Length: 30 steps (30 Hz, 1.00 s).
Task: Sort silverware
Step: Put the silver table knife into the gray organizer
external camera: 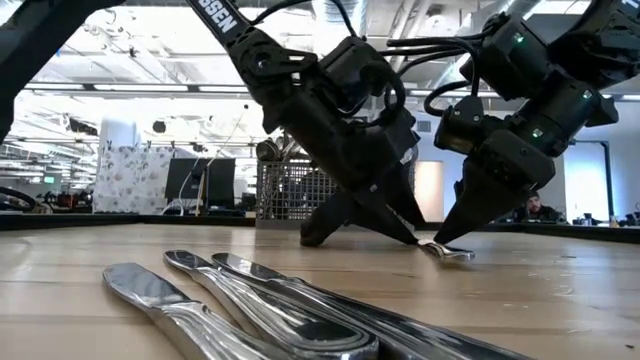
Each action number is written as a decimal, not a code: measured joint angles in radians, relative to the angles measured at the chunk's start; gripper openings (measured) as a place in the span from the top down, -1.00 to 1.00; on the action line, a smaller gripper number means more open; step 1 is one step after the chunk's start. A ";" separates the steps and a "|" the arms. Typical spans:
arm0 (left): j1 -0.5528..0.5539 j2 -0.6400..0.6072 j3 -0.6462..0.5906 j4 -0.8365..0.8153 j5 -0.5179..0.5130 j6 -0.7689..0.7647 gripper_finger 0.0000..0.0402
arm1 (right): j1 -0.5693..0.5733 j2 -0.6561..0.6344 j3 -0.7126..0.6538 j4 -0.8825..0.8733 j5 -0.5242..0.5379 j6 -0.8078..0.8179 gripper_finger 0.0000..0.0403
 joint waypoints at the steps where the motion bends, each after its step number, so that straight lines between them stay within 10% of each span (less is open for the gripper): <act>1: 0.001 -0.006 0.000 -0.002 0.000 0.011 0.45 | 0.000 0.000 0.000 0.000 0.000 0.000 0.11; 30: 0.020 0.006 -0.003 -0.026 0.121 0.147 0.45 | -0.087 0.074 0.001 0.028 0.003 -0.172 0.11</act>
